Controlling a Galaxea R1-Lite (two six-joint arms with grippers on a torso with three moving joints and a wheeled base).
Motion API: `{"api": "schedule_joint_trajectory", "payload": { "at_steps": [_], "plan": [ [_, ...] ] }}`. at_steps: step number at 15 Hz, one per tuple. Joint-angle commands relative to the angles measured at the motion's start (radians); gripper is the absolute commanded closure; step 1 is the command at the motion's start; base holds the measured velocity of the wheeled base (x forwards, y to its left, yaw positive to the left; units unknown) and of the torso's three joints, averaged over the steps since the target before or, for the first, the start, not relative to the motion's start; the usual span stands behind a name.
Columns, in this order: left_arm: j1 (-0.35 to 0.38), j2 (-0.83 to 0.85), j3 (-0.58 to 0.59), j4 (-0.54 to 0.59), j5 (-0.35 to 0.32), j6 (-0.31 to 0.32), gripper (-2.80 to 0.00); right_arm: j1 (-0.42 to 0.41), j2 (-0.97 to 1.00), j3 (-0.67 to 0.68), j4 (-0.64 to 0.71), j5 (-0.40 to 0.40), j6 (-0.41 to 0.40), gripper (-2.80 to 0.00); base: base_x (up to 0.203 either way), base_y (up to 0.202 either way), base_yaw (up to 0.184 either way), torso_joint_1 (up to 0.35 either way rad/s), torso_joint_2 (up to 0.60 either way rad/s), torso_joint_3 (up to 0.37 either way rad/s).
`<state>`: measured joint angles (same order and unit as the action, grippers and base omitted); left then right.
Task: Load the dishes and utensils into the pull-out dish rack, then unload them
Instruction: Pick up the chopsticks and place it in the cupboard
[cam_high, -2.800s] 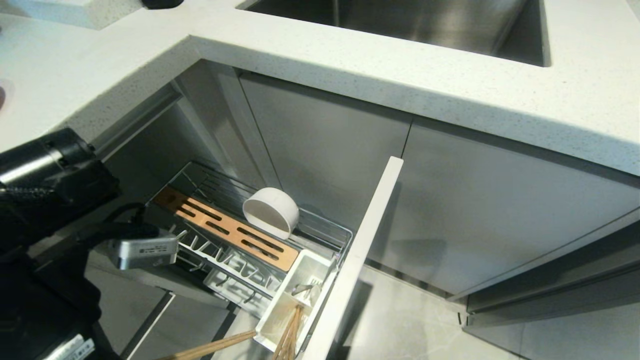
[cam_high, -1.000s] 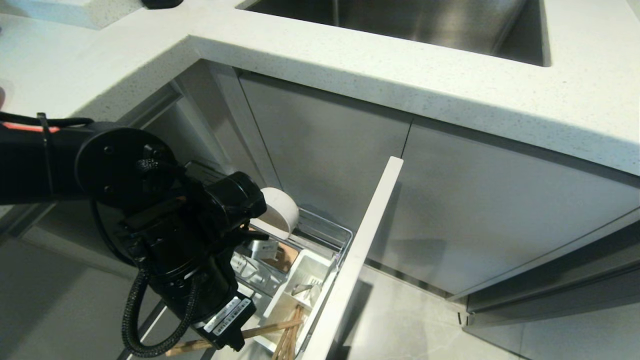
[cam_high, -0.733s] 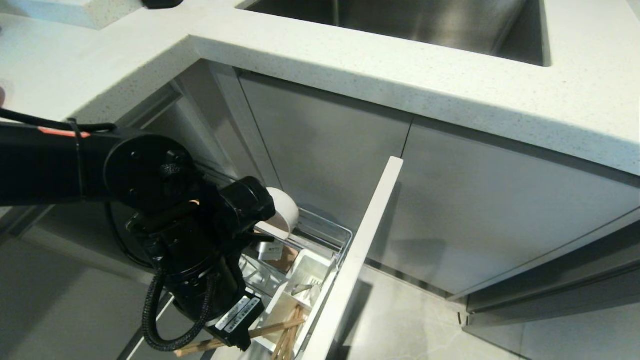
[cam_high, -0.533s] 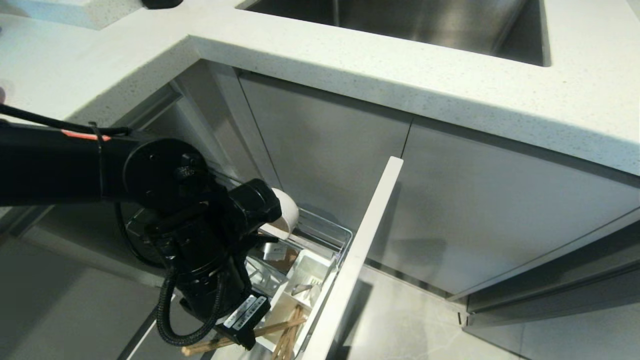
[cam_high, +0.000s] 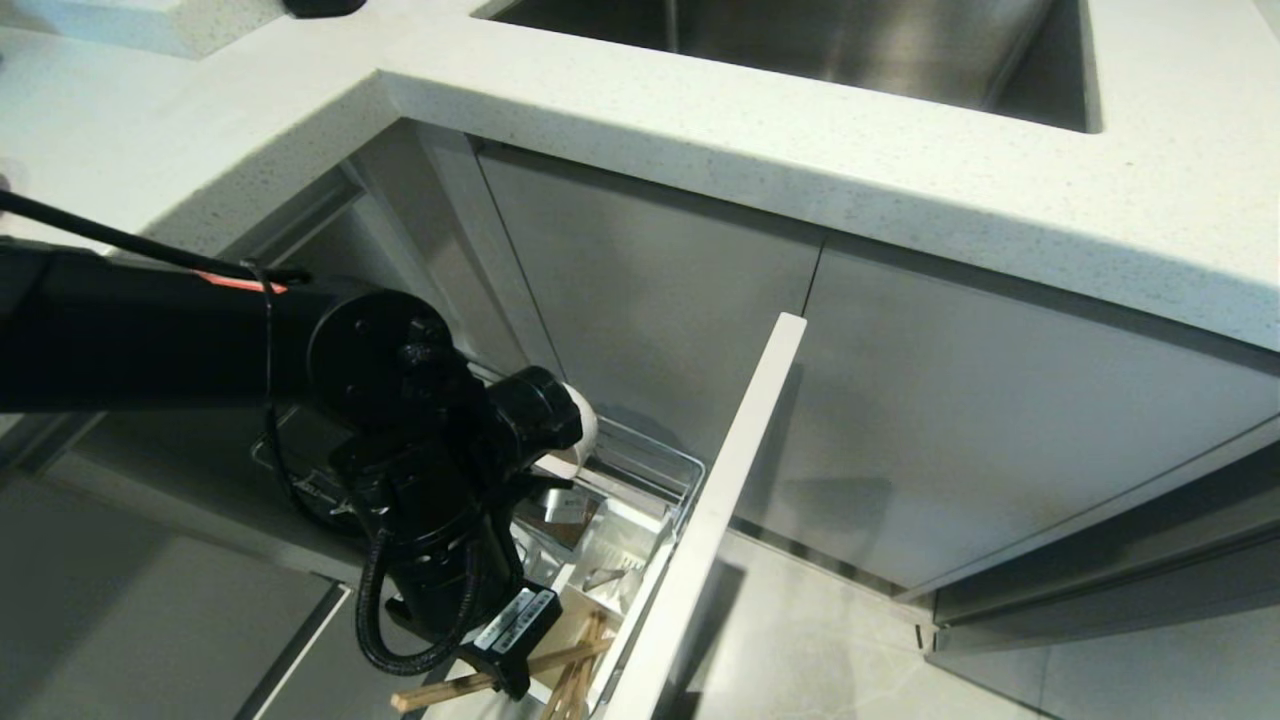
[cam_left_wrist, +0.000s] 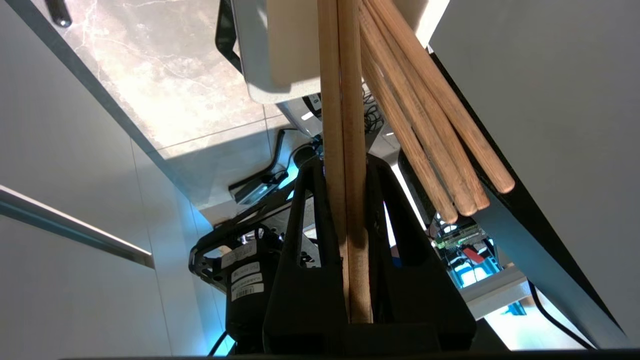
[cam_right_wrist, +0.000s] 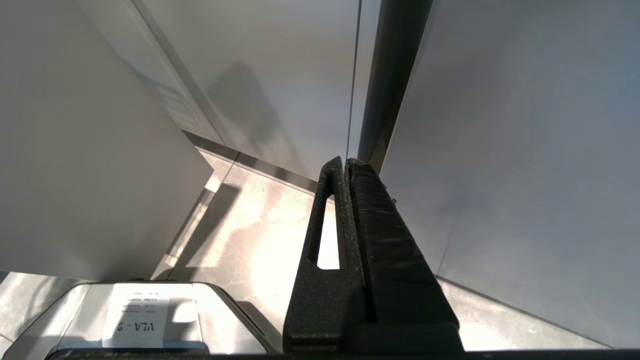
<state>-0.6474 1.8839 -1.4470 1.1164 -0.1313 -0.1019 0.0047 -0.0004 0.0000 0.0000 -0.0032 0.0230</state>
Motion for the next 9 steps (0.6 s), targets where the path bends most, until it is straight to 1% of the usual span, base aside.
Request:
{"api": "schedule_joint_trajectory", "payload": {
  "at_steps": [1,9],
  "plan": [
    [0.000,0.013,-0.003,0.006,-0.001,-0.001,0.00,0.001,0.000,0.002,-0.001,0.000,0.000,0.00,0.000,0.000,0.000,0.000,0.00,0.000],
    [-0.003,0.046,-0.023,0.006,-0.001,-0.001,0.00,0.000,0.000,0.002,0.000,0.000,0.000,0.00,0.000,0.000,0.000,0.000,0.00,0.000]
  ]
}}
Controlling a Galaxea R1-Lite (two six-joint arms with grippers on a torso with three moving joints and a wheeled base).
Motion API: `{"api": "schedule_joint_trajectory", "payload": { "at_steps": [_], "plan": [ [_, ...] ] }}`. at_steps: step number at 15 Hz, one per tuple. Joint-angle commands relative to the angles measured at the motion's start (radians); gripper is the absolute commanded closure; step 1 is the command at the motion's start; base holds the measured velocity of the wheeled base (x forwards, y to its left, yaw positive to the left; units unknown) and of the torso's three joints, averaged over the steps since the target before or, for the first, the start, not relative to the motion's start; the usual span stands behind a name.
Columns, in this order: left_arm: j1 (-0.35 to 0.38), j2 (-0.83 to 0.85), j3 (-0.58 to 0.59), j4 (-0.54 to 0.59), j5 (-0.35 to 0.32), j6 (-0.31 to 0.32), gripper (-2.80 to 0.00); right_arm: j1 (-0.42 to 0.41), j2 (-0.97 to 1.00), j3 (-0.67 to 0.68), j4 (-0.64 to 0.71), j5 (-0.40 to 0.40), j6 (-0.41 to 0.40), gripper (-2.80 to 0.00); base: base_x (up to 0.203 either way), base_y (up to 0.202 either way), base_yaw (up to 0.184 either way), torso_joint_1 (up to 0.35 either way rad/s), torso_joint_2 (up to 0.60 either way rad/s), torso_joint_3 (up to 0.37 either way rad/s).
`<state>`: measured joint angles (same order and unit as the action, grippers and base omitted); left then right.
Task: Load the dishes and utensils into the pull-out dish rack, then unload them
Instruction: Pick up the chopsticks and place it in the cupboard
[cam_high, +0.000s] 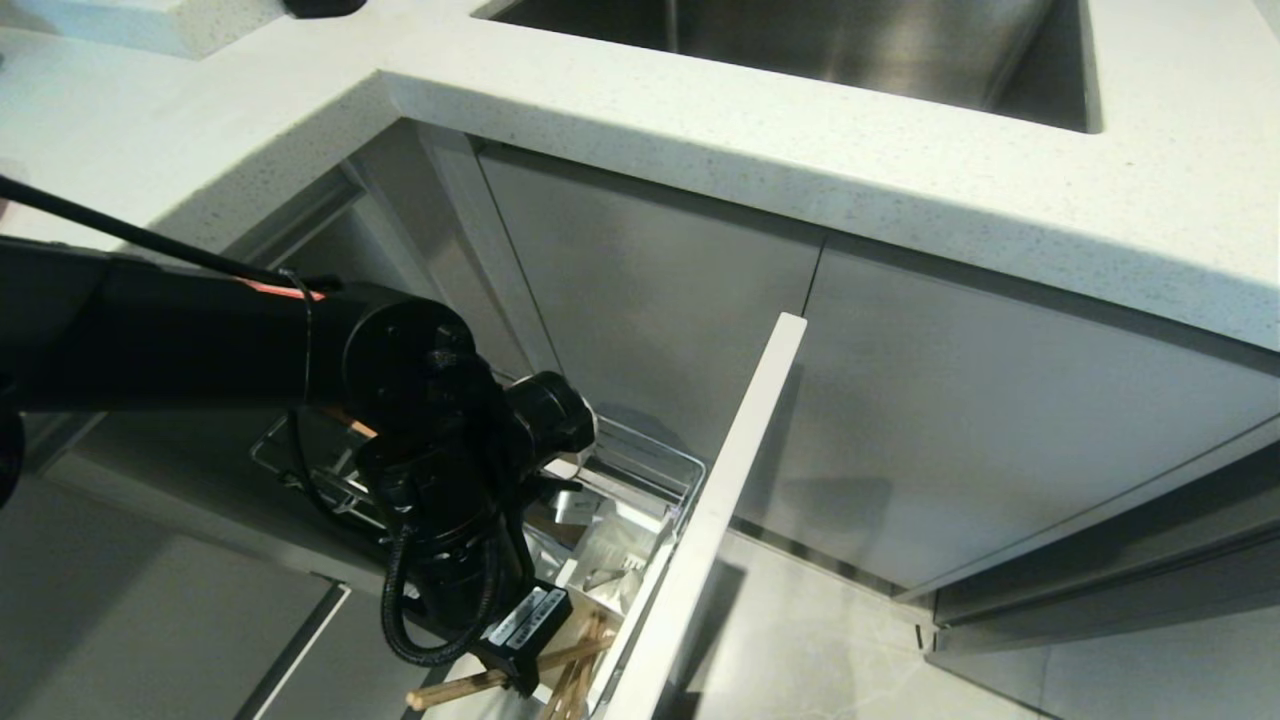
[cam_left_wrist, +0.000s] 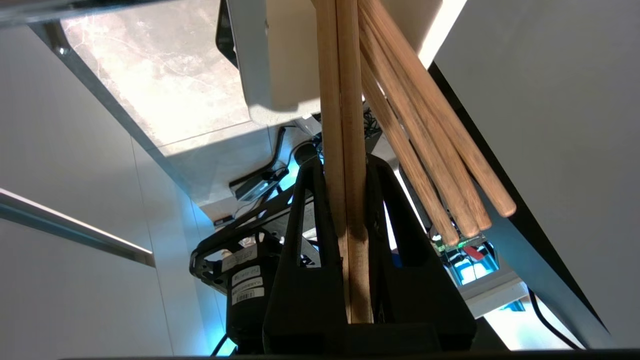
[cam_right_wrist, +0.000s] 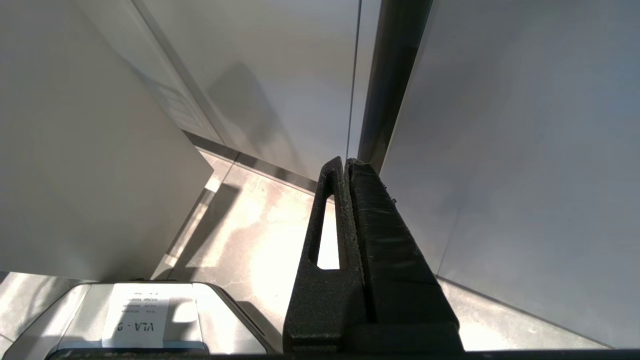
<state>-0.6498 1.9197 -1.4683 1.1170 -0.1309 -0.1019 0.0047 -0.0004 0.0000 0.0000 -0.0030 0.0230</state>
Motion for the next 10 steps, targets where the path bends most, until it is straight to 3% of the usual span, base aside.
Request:
{"api": "schedule_joint_trajectory", "payload": {
  "at_steps": [1,10],
  "plan": [
    [-0.002,0.019,-0.004,0.006,-0.001,-0.002,0.00,0.001,0.000,0.002,-0.002,0.000,0.000,0.00,0.000,0.000,0.000,0.000,0.00,0.000],
    [-0.008,0.042,-0.007,-0.006,0.000,-0.022,0.00,0.000,0.000,0.002,0.000,0.000,0.000,0.00,0.000,0.000,0.000,0.000,0.00,0.000]
  ]
}}
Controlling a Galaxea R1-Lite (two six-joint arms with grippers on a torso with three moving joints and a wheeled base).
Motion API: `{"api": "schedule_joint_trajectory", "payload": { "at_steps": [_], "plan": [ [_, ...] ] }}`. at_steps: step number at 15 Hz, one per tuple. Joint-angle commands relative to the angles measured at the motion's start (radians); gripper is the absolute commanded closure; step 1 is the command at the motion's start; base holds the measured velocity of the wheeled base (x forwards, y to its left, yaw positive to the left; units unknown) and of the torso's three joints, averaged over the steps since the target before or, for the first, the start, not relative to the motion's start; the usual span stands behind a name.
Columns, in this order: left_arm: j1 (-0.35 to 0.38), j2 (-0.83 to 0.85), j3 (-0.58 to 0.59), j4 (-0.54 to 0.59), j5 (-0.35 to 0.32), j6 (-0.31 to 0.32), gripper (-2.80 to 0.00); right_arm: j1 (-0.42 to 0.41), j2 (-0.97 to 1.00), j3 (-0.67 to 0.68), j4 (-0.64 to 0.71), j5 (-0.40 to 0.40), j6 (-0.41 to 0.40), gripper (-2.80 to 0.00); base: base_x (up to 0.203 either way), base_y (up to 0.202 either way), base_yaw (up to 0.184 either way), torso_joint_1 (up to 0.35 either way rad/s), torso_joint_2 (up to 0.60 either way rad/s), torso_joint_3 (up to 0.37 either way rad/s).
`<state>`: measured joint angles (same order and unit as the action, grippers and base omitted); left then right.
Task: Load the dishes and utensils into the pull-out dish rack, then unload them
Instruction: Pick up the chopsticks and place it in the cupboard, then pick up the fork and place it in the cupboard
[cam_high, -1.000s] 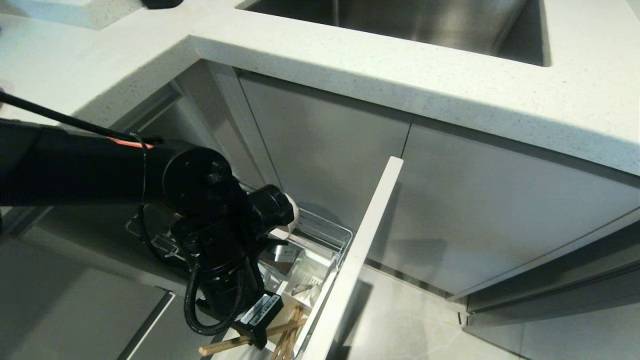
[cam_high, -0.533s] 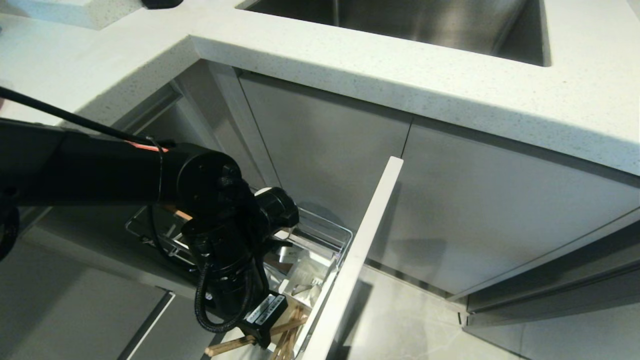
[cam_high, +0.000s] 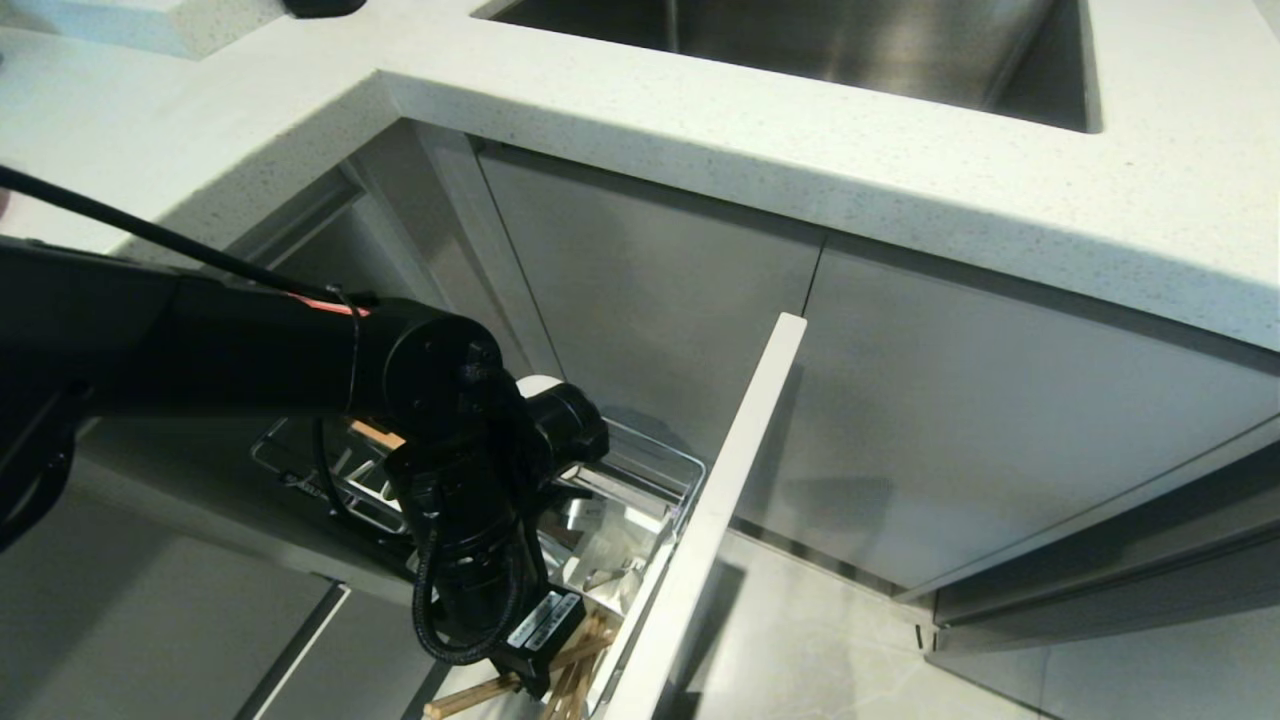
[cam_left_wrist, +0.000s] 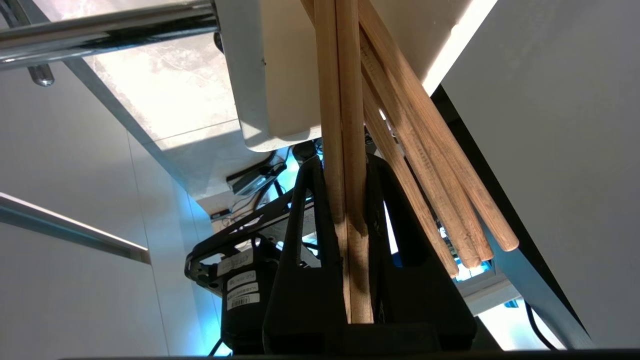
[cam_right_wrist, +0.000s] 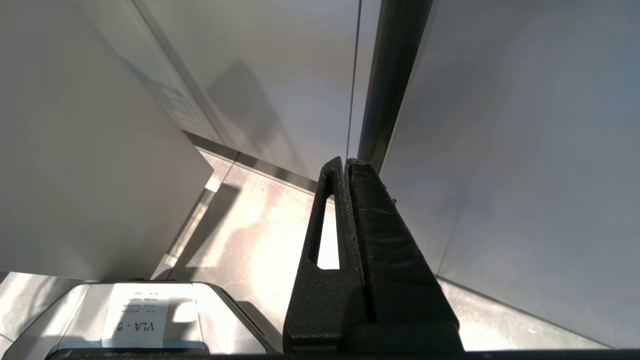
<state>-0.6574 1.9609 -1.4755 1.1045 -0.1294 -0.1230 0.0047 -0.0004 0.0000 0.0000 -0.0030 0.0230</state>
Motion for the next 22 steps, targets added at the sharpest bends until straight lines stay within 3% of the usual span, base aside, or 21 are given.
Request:
{"api": "schedule_joint_trajectory", "payload": {
  "at_steps": [1,5,6,14,22],
  "plan": [
    [-0.001,0.001,0.000,0.006,-0.001,-0.001,0.00,0.000,0.000,0.002,0.000,0.000,0.000,0.00,0.000,0.000,0.000,0.000,0.00,0.000],
    [-0.004,0.001,0.000,0.008,0.001,0.000,0.00,0.001,0.000,0.002,0.000,0.000,0.000,0.00,0.000,0.000,0.000,0.000,0.00,0.000],
    [-0.004,0.001,0.000,0.008,0.001,0.000,-2.80,0.000,0.000,0.002,0.000,0.000,0.000,0.00,0.000,0.000,0.000,0.000,0.00,0.000],
    [-0.009,-0.009,-0.008,0.006,0.003,-0.021,-2.80,0.000,0.000,0.002,0.000,0.000,0.000,0.00,0.000,0.000,0.000,0.000,0.00,0.000],
    [-0.008,-0.122,-0.009,0.008,0.010,-0.029,-2.80,0.000,0.000,0.002,0.000,0.000,0.000,0.00,0.000,0.000,0.000,0.000,0.00,0.000]
  ]
}}
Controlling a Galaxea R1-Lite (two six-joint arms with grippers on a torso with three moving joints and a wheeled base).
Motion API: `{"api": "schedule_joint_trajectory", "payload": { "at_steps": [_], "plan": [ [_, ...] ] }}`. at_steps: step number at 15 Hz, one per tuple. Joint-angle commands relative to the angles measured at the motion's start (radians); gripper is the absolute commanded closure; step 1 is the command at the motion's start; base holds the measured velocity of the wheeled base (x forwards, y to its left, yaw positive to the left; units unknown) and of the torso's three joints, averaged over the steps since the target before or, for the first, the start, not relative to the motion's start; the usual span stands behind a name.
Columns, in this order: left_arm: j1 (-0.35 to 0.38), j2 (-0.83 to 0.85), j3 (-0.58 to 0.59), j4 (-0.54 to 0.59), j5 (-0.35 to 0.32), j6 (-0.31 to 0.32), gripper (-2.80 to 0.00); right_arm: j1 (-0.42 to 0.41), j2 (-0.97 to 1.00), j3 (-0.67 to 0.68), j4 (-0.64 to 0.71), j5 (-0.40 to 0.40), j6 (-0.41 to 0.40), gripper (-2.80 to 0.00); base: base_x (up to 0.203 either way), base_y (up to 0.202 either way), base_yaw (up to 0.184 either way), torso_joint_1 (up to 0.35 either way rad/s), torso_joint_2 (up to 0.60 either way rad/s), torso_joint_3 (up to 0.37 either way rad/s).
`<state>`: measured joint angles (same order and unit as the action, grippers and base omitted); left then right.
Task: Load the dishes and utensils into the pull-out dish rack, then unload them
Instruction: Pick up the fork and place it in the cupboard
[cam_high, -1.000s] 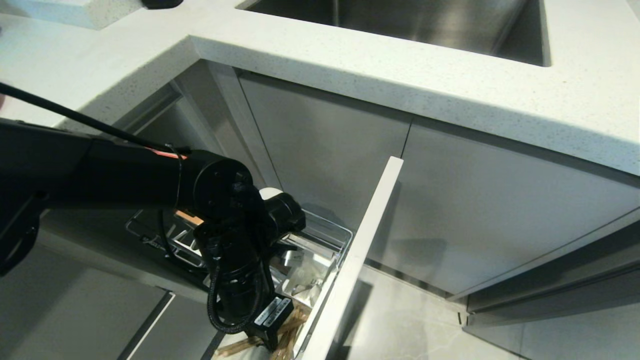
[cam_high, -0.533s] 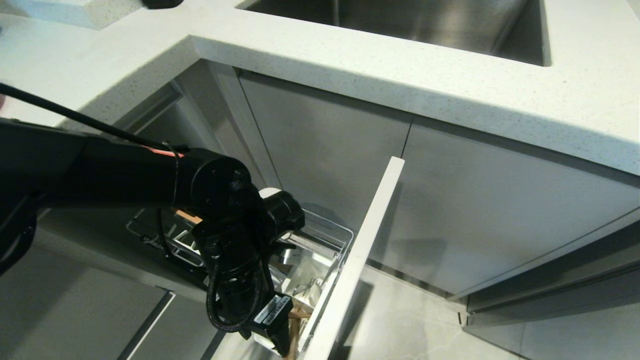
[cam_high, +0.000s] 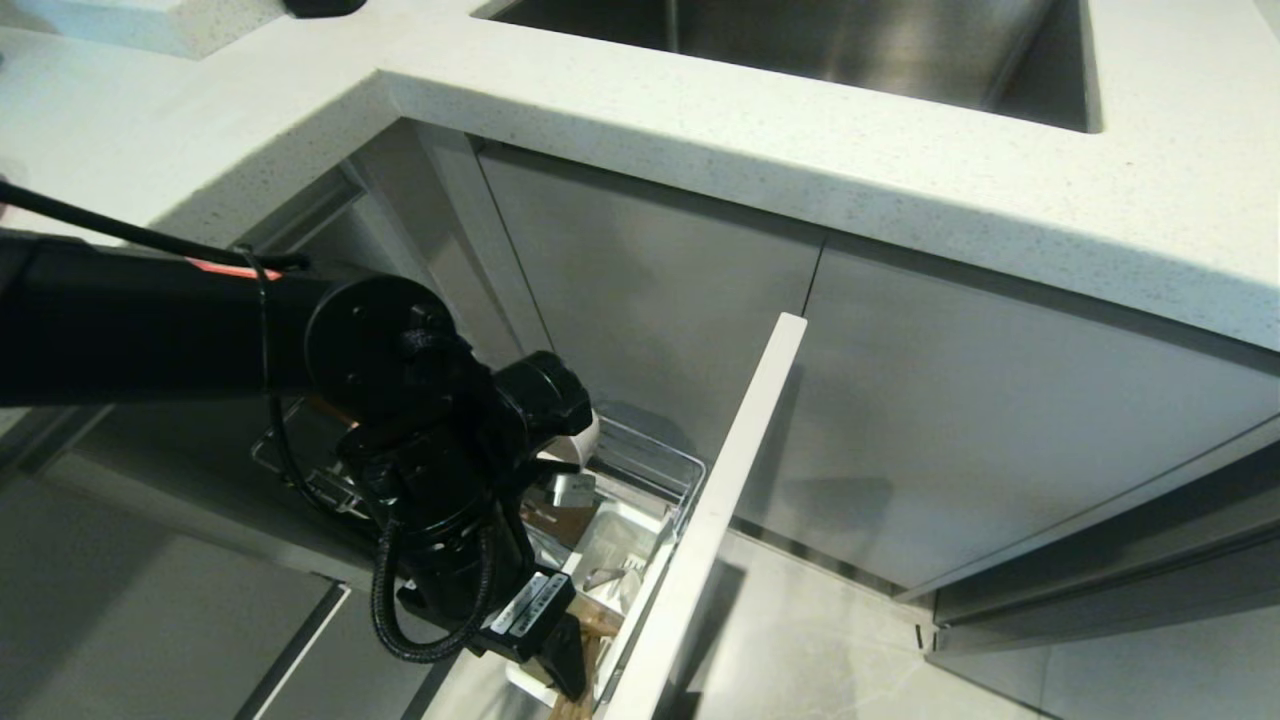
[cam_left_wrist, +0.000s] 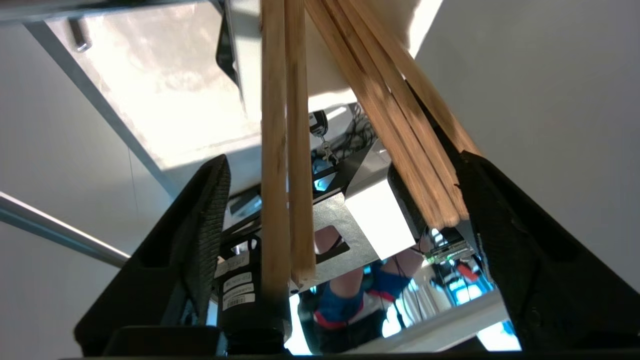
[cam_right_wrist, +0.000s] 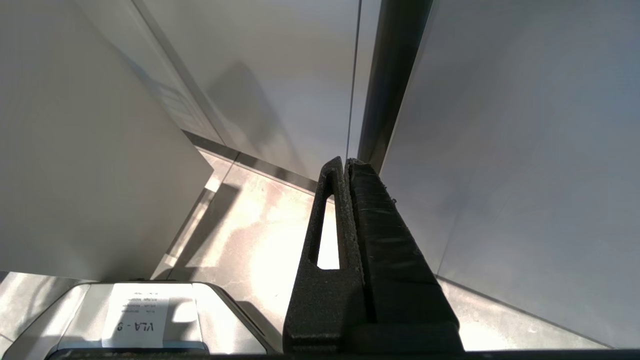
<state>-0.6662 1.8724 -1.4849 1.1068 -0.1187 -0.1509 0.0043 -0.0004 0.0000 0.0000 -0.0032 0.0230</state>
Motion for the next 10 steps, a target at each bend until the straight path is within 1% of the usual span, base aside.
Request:
{"api": "schedule_joint_trajectory", "payload": {
  "at_steps": [1,4,6,7,10],
  "plan": [
    [0.000,-0.058,0.000,0.005,0.002,-0.001,-2.80,0.000,0.000,0.002,-0.001,0.000,0.000,0.00,0.000,0.000,0.000,0.000,0.00,0.000],
    [0.001,-0.129,0.001,0.005,0.039,-0.001,-2.80,0.001,0.000,0.002,0.000,0.000,0.000,0.00,0.000,0.000,0.000,0.000,0.00,0.000],
    [0.002,-0.189,0.007,0.006,0.081,-0.002,-2.80,0.000,0.000,0.002,-0.001,0.000,0.000,0.00,0.000,0.000,0.000,0.000,0.00,0.000],
    [0.002,-0.218,0.013,0.006,0.109,-0.002,0.00,0.000,0.000,0.002,0.000,0.000,0.000,0.00,0.000,0.000,0.000,0.000,0.00,0.000],
    [0.002,-0.306,0.015,0.003,0.176,-0.024,0.00,0.001,0.000,0.002,0.000,0.000,0.000,0.00,0.000,0.000,0.000,0.000,0.00,0.000]
  ]
}}
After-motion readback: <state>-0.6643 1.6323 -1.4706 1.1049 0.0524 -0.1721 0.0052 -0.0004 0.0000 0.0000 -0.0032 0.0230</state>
